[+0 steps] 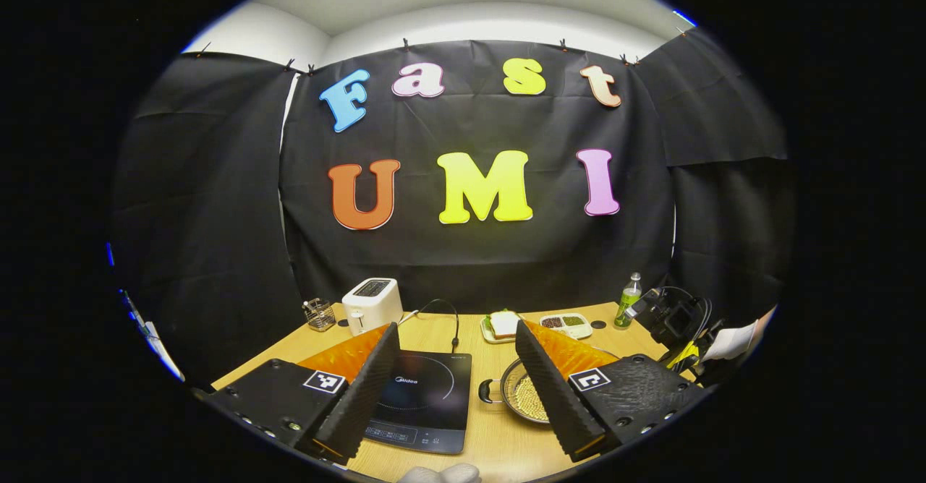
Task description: First push the handle of the pot to place it horizontally, then grasp the pot with both hands and set it on the induction cooktop.
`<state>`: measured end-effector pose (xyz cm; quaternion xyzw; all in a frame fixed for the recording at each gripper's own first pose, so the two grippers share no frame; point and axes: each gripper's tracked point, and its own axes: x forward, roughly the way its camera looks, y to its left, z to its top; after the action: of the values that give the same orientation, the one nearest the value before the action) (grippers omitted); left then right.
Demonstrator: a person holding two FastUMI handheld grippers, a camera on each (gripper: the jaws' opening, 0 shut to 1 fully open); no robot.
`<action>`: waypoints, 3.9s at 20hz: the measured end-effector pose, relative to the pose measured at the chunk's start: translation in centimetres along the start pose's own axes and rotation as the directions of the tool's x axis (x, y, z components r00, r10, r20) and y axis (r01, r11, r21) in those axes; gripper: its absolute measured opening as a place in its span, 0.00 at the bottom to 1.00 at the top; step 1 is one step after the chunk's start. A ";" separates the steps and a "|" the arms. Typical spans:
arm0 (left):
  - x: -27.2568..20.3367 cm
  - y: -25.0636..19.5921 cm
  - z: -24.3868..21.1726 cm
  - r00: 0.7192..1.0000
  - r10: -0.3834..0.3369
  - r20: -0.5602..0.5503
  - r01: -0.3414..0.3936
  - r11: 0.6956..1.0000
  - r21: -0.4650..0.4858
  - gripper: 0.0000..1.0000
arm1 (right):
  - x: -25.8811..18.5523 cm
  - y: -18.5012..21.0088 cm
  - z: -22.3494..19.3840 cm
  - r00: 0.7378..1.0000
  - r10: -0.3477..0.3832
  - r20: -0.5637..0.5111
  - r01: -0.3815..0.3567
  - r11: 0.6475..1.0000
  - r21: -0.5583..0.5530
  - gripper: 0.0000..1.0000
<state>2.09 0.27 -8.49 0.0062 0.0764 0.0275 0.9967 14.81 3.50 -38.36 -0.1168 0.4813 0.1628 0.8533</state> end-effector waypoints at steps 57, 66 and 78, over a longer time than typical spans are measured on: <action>16.8 -7.4 -28.3 0.724 -0.122 -0.678 0.045 0.990 -0.130 0.65 | 2.6 -1.6 4.0 0.995 -0.096 0.042 0.074 0.928 0.365 0.60; 16.1 -7.1 -25.9 0.736 -0.112 -0.667 0.071 0.994 -0.089 0.58 | 0.5 -1.2 3.8 0.992 -0.115 0.055 0.084 0.913 0.399 0.54; 14.9 -3.5 -21.7 0.775 -0.105 -0.623 0.072 0.994 -0.079 0.58 | -3.7 2.2 5.9 0.986 -0.126 0.111 0.071 0.911 0.406 0.56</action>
<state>13.72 -2.19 -32.26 -0.0319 0.4027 -0.0169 0.9146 16.74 7.02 -32.27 0.0475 0.4392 0.0250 0.8968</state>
